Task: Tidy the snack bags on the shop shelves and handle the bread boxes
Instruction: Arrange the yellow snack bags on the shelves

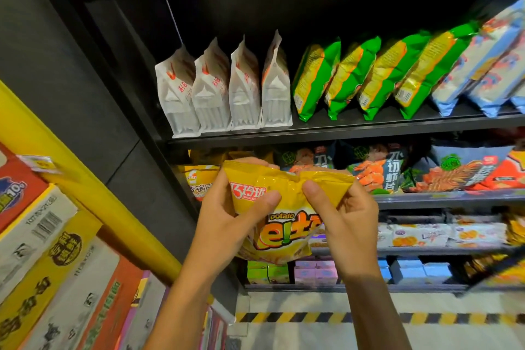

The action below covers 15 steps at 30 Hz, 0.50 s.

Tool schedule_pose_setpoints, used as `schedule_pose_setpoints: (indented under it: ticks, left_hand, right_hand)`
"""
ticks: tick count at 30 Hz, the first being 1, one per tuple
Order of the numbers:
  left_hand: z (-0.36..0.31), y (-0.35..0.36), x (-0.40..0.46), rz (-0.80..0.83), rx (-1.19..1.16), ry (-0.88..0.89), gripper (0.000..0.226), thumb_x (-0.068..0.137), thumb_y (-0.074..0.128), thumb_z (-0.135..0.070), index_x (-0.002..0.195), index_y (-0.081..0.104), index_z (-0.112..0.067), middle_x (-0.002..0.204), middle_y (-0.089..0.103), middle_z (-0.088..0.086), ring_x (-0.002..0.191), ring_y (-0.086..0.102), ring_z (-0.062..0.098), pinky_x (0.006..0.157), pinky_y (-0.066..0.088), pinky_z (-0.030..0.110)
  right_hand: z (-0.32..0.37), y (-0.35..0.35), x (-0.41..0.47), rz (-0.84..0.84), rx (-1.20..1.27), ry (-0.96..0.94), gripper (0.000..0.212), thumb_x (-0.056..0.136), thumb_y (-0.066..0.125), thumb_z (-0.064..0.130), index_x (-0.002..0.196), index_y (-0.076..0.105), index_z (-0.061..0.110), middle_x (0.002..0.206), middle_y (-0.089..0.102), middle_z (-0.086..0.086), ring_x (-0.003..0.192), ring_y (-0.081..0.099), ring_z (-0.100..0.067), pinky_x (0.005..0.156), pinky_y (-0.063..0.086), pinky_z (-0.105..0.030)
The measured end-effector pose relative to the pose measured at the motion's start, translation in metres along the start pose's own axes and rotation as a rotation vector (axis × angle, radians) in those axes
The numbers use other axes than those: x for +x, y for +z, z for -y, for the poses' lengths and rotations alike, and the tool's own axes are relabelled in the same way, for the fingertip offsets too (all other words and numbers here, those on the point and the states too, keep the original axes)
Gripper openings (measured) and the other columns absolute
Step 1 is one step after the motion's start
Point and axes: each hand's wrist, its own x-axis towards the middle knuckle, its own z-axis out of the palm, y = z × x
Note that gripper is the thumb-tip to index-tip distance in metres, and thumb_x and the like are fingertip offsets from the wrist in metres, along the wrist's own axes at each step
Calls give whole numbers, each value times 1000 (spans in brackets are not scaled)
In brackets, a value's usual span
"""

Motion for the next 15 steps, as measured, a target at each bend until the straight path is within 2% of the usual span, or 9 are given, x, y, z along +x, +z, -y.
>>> schedule_pose_setpoints:
  ticks: [3,5,7,9,12,15]
  left_hand:
    - [3,9,-4,-91,7,-29,28,72,86,-37,98,74,-39,104,78,4,97,76,23,72,61,29]
    - [5,14,-6,-104,43,2,21,75,90,-31,88,75,-37,96,79,-1,89,77,19,69,60,25]
    - [5,20,-9,-80,119,76,20,72,81,-20,89,74,-26,91,79,-10,86,76,10,69,58,20]
    - [5,25,-12,-50,150,132,25,73,81,-15,96,72,-22,94,78,-15,90,75,7,72,58,17]
    - [8,27,-14,-22,157,203,31,76,84,-16,101,75,-32,104,76,-10,101,74,14,79,59,23]
    - [11,28,-16,-16,169,201,27,82,85,-16,104,74,-27,108,76,-6,104,74,18,80,60,26]
  right_hand:
    - [1,-9,-1,59,39,28,9,84,75,19,92,72,16,88,79,3,87,76,-13,74,59,-23]
    - [3,-23,2,176,24,27,6,92,78,19,98,76,19,102,78,-3,100,74,-20,81,60,-31]
    - [5,-37,6,284,-69,-9,13,91,73,19,102,77,14,113,75,-6,112,69,-27,89,58,-37]
    - [6,-48,9,334,-109,-36,15,91,70,13,103,76,6,114,74,-6,117,67,-28,92,55,-35]
    - [7,-52,7,347,-115,-99,16,87,74,13,100,77,5,111,76,-3,113,69,-26,91,56,-32]
    - [3,-53,3,269,-150,-186,10,84,78,11,94,78,8,102,77,2,106,71,-22,90,54,-28]
